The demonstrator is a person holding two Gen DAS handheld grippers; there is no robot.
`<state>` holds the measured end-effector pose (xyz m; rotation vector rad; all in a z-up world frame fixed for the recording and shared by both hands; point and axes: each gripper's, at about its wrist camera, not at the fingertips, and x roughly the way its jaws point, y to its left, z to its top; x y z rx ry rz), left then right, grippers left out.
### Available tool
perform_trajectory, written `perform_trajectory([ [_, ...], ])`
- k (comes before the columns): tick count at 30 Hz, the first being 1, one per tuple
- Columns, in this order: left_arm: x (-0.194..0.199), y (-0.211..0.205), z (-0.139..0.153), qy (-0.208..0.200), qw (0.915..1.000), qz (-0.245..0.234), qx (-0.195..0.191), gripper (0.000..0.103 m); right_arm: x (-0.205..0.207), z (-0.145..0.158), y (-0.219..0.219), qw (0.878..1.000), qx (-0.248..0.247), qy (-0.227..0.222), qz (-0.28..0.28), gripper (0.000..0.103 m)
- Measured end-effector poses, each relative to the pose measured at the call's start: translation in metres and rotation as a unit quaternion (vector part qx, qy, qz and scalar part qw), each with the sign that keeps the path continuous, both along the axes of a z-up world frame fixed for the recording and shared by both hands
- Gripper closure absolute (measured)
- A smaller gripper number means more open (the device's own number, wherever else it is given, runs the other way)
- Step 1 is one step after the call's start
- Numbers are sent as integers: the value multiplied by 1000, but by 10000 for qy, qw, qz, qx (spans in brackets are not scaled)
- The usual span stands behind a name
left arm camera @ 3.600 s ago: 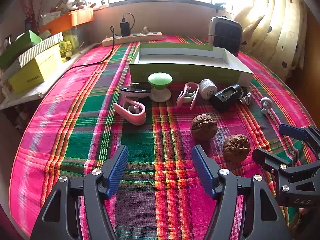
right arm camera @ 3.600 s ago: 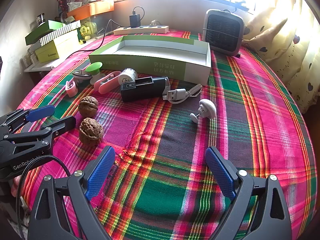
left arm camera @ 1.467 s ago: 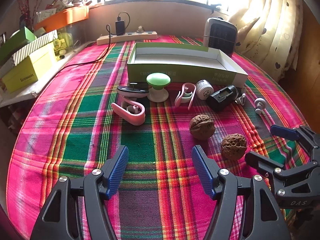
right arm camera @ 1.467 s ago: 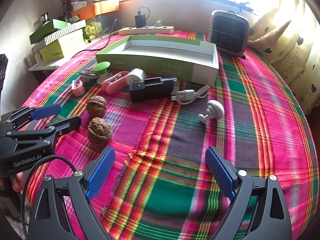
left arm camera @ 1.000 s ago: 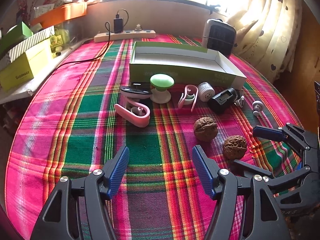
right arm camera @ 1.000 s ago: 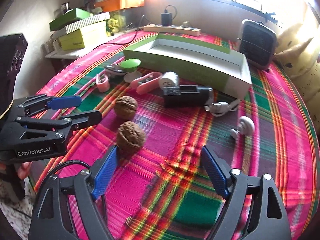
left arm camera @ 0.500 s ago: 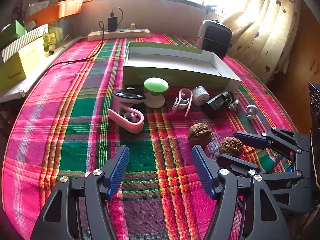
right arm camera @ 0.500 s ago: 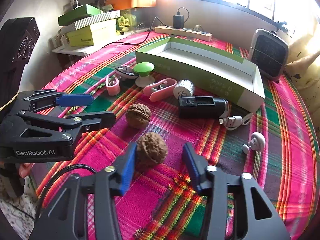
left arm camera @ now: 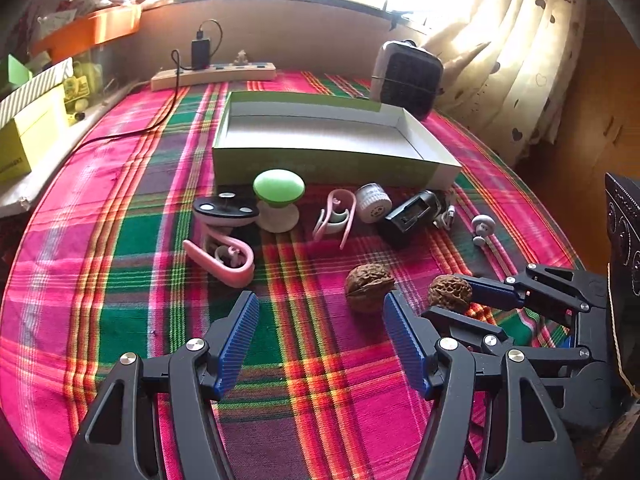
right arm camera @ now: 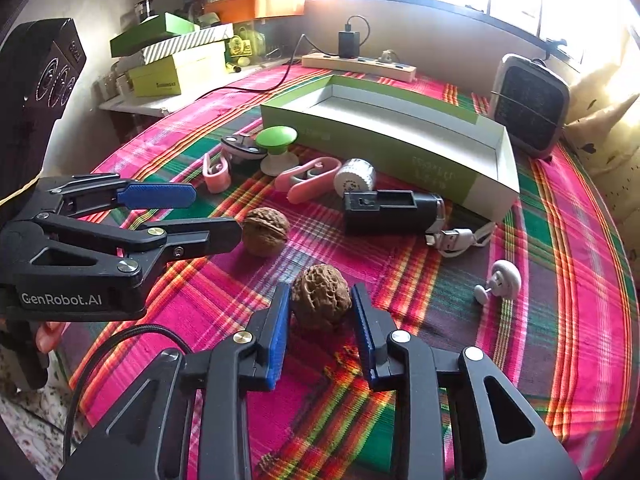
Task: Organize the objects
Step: 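Close the right gripper on a walnut while the left gripper grasps the other walnut, then carry the walnut in the right gripper over the white box while the left carries its walnut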
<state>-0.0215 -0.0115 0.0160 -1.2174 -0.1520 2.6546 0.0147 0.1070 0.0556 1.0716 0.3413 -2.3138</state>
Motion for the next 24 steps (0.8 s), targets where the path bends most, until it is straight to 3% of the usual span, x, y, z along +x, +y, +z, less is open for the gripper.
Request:
perform_trajectory([
  [10,-13,15,-4,-68,9993,-342,-137,39,-5,3,12,9997,-46,7,-247,72],
  [24,-18,29,-4,-16,9978,-606,-286,71,-11,4,16,9995,-62,-15,-317,71],
])
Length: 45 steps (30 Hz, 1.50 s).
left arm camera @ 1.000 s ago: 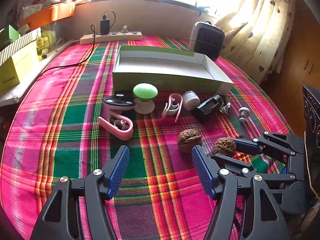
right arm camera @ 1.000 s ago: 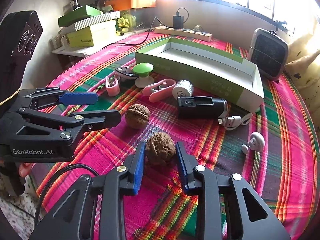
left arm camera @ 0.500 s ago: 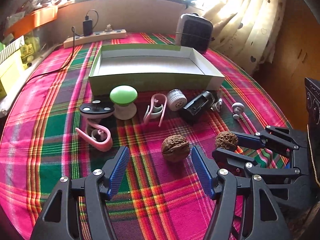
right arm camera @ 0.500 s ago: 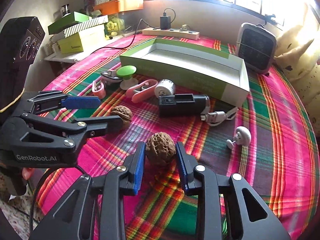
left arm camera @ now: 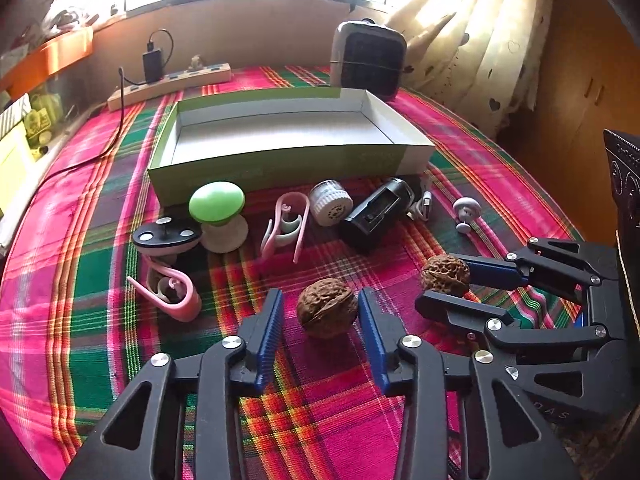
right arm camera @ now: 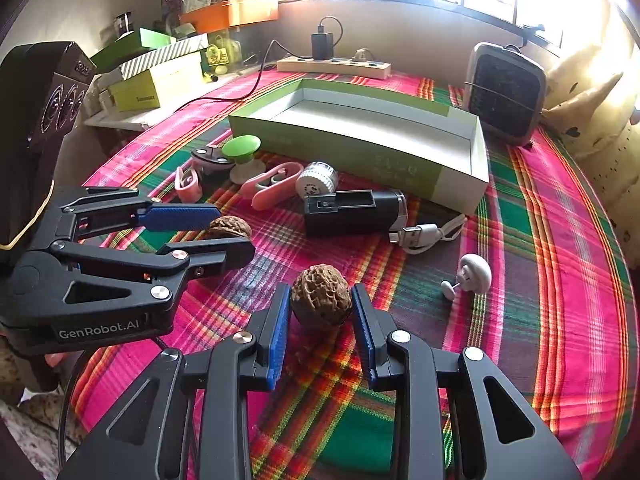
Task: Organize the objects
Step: 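Carry the walnut in the right gripper over the white box while the left carries its walnut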
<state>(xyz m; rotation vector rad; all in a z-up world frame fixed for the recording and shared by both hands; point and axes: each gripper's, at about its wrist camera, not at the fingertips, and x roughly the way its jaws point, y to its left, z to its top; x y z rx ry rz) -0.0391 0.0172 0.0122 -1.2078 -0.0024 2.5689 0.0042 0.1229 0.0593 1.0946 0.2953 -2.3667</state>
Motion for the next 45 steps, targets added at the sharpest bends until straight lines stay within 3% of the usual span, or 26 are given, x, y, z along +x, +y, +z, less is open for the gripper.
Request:
perform_trajectory([
  [11,-3,0,1,-22,10000,5,-7,74,-2,1,1,10000,-3,-5,2,71],
  [24,-17,-10,24,125,9998,85,133,74,-16,21,2,9997,-133,189,-88,71],
  [36,-59,-23,46,316,9989,289,175,74,-59,46,-6,9989,-240,380,-115,71],
  [45,-106,-36,43,179,9988,428,173,74,-107,48,-11,9991,-250,251,-248,71],
])
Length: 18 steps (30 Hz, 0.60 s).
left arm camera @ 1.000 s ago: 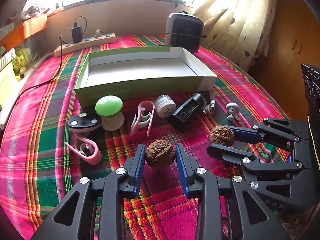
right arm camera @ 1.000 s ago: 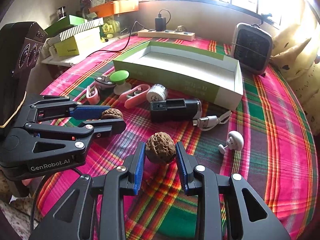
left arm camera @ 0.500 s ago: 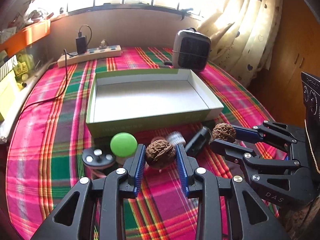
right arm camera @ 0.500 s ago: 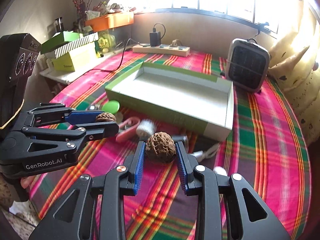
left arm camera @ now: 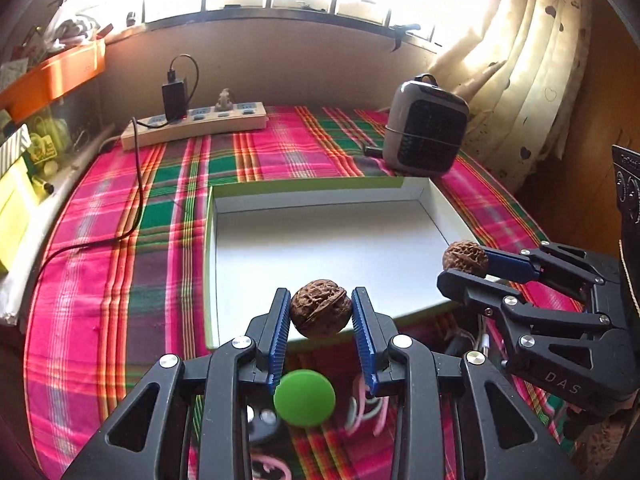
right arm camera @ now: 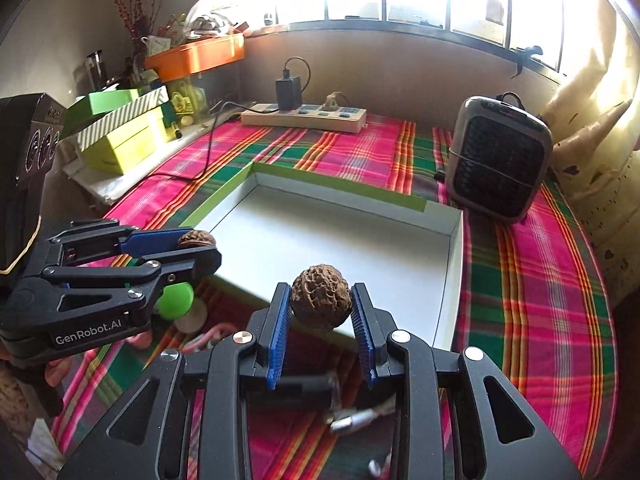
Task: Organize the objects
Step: 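Carry the walnut in the right gripper over the white box while the left carries its walnut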
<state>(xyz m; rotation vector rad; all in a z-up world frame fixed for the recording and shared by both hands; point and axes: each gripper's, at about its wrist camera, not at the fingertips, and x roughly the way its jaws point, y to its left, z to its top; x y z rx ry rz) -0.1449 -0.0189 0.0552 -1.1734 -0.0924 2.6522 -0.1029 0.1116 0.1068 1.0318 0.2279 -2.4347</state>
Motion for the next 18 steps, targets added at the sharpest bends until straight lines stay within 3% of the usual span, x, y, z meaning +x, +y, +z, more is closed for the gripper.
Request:
perform_trajectory([
  [18,-50,-13,-25,-333,9987,268,-262,74,-64,-28,-28,9984,207,-524,-35,71],
])
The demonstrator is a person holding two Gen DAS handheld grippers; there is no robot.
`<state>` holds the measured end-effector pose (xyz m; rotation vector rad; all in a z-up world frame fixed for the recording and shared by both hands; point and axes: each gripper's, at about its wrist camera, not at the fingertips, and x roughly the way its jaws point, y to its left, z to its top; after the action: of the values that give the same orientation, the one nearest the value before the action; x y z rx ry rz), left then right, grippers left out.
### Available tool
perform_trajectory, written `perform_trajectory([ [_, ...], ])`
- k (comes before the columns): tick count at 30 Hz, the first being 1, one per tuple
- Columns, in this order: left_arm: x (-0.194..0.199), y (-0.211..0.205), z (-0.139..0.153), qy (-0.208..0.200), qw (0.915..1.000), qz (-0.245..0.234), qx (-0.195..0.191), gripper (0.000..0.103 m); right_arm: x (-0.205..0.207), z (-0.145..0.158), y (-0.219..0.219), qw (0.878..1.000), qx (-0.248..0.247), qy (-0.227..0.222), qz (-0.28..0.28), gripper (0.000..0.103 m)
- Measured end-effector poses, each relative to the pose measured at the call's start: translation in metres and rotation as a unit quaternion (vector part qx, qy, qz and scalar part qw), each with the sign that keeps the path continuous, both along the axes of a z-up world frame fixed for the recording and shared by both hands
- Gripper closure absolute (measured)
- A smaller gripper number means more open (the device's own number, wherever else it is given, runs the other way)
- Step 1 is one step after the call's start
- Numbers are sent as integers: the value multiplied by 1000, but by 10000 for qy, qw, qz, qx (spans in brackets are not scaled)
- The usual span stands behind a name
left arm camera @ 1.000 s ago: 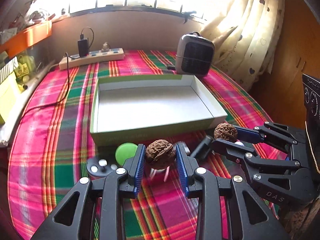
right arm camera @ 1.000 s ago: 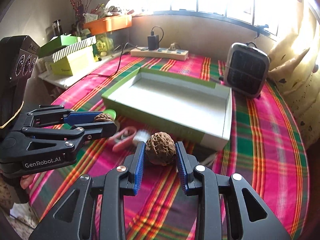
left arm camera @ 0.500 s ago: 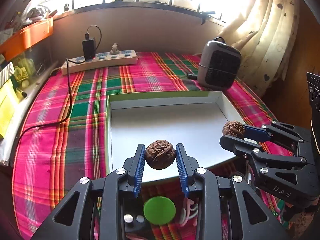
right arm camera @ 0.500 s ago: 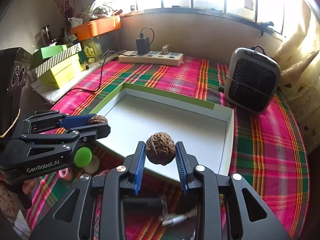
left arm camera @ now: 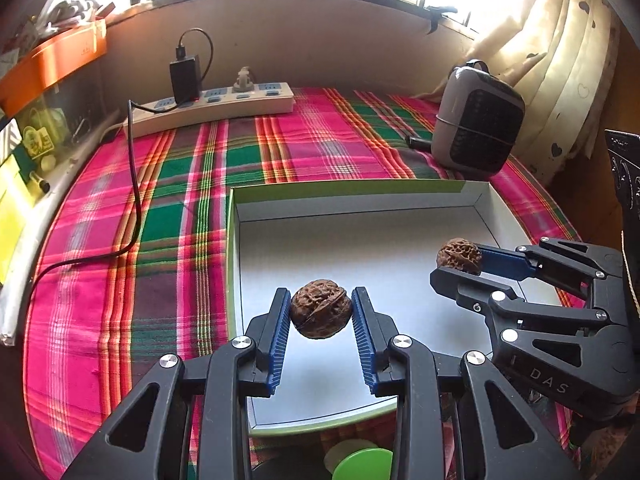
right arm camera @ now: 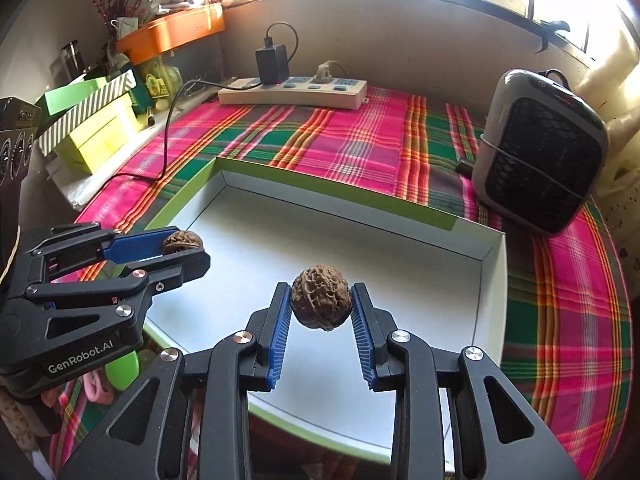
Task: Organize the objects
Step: 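Carry the walnut in the right gripper over the white box while the left carries its walnut, then lower and open the right gripper in the box while the left releases its walnut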
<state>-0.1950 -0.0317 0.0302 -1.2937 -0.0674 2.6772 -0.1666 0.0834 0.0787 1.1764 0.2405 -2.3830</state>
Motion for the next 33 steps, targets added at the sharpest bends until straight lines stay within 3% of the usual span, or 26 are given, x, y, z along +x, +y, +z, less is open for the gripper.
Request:
perform_trajectory([
  [33,-10,6,-10,-127,9998,-23,-180,72,-17,-14,-5,9996,95,-253,-129,71],
])
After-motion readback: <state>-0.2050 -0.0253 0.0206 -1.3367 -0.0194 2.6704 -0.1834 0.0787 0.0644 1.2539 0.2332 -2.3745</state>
